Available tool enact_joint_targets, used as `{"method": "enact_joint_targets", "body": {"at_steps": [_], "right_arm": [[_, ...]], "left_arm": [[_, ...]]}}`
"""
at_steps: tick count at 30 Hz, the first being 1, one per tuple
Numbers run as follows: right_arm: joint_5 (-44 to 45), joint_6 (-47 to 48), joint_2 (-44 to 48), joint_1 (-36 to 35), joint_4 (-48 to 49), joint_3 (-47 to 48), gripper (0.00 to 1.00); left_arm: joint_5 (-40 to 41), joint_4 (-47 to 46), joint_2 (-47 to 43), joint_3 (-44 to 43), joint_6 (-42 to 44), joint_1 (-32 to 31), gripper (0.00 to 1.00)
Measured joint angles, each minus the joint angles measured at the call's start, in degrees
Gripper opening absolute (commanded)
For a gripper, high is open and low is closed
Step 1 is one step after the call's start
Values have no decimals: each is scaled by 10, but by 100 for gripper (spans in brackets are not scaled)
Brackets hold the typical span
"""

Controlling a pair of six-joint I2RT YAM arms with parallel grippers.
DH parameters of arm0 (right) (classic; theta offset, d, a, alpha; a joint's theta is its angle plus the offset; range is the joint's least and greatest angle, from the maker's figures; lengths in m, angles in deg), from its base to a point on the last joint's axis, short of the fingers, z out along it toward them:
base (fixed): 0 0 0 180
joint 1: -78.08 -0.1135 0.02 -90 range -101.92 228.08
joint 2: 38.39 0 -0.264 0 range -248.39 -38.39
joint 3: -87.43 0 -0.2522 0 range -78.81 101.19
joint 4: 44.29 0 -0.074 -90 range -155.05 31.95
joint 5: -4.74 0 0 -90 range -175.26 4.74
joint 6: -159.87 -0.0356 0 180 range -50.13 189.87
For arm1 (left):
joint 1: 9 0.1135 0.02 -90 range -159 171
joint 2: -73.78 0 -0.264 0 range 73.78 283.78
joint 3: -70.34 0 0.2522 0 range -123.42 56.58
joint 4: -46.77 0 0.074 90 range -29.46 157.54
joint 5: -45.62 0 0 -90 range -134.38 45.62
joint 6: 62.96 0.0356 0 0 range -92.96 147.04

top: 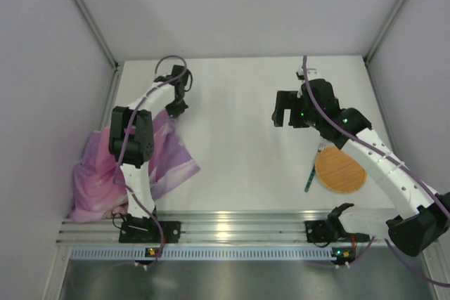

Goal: Set the dinner table for one person

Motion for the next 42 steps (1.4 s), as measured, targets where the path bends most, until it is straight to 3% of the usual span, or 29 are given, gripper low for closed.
{"method": "enact_joint_targets", "body": {"at_steps": [5,11,12,13,14,20,26,30,35,38,42], "right_arm": [[33,11,17,0,-5,-7,100],[56,17,39,0,-20,-15,100],[59,17,41,0,-21,-15,100],[63,17,44,0,-23,-15,100],[66,19,46,0,-26,-15,100],[77,19,55,0,-32,-23,100],[-3,-8,-11,0,-10,-27,100],[-83,-49,-106,0,47,-50,100],[-163,-102,-221,0,106,-69,98],[-200,-121,-284,-2,140,-66,93],[-234,-132,-351,-6,168,-50,79]], "left_arm": [[-64,47,88,-186,-59,-122,0],[-144,80,229,-448,-123,-189,0],[-161,77,240,-461,-135,-193,9],[-181,70,248,-465,-147,-196,31],[-201,64,253,-465,-155,-198,98],[-301,13,276,-461,-176,-215,98],[-358,-49,227,-424,-170,-223,98],[-367,-59,132,-382,-165,-185,98],[-354,-67,-37,-290,-137,-85,99],[-333,-63,-116,-226,-117,-41,98],[-322,-51,-172,-142,-91,-30,99]]}}
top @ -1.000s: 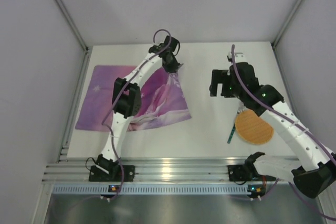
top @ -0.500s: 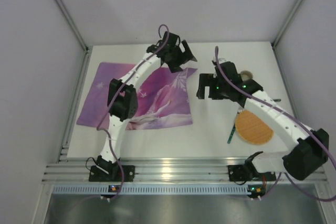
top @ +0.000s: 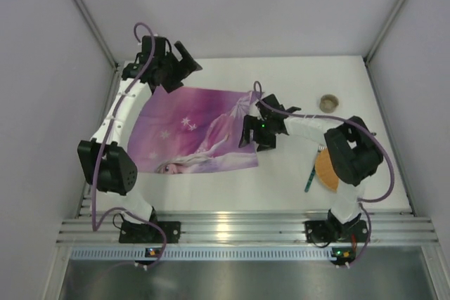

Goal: Set the dinner table for one person

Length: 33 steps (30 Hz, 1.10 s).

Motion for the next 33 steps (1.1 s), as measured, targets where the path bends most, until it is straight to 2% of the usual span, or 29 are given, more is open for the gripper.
{"method": "enact_joint_targets", "body": {"at_steps": [2,3,5,6,8,9,13,17,22,26,33], "right_arm": [[-24,-7,-32,-4,8,20,72],[-26,-8,-42,-7,16,29,60],[-39,-10,-68,-13,33,50,44],[-43,-12,-78,-16,39,56,26],[-55,-14,-97,-21,45,64,6],[-58,-13,-103,-22,46,66,1],[-52,-15,-104,-23,35,66,0],[-18,-5,-65,-9,14,30,0],[28,20,38,69,-47,-51,0],[60,49,97,140,-93,-81,0],[72,72,135,148,-149,-107,0]], "left_arm": [[1,5,-9,45,9,3,99],[-1,9,-12,72,11,7,98],[-3,14,-18,113,14,20,99],[-4,19,-20,131,16,30,98],[-5,26,-21,152,21,46,99],[-5,27,-23,159,24,54,98],[-5,30,-33,169,31,70,99],[-3,30,-40,169,45,70,98],[1,29,-40,174,70,70,98],[-11,17,-40,206,90,70,99],[-28,4,-30,275,122,70,99]]}}
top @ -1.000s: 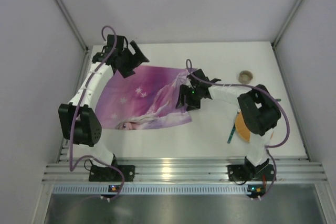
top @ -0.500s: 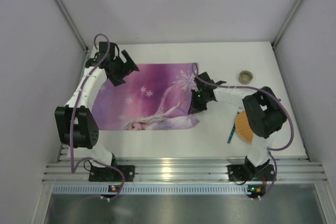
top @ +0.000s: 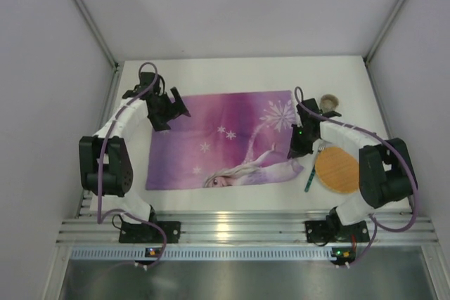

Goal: Set the dinner table for one person

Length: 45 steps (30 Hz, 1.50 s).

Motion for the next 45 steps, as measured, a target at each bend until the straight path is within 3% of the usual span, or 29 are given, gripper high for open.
{"method": "enact_joint_targets", "body": {"at_steps": [9,10,11,13,17,22,29,33,38,45], "right_arm": [[-4,-1,63,0,-71,-25,2],[-4,-1,70,0,-79,-25,10],[-3,-2,74,0,-90,-21,38],[5,-6,78,0,-114,-6,72],[41,9,76,1,-177,89,87],[81,43,51,30,-216,285,89],[99,80,-69,178,-230,470,86],[105,82,-171,229,-237,508,84],[120,85,-269,244,-256,548,77],[141,85,-326,249,-261,595,69]], "left_arm": [[-8,-15,26,8,26,0,98],[-8,-16,26,8,28,0,98],[-9,-16,26,8,31,0,98],[-9,-16,26,8,36,0,99],[-8,-15,24,8,42,0,98],[-4,-12,7,10,51,0,98],[5,-4,-29,28,57,0,98],[12,4,-48,43,61,0,98],[15,9,-71,68,63,0,98],[17,11,-74,75,63,0,98]]}}
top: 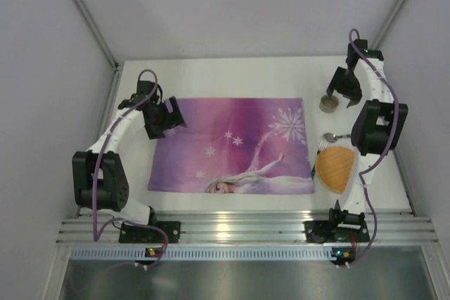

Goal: Set the dinner table for one person

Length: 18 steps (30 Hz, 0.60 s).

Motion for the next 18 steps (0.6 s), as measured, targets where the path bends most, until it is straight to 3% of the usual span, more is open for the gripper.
{"method": "enact_joint_targets", "body": {"at_steps": [6,12,14,18], "right_arm": [[19,-4,-32,7,5,18,64],[34,-16,-64,8,20,18,48],[34,-22,-75,8,33,18,39],[33,-40,-96,8,63,18,32]], "left_arm": [[12,2,1,0,1,0,98],[23,3,6,0,2,0,98],[31,5,9,0,4,0,98],[45,16,10,-1,8,0,98]]}}
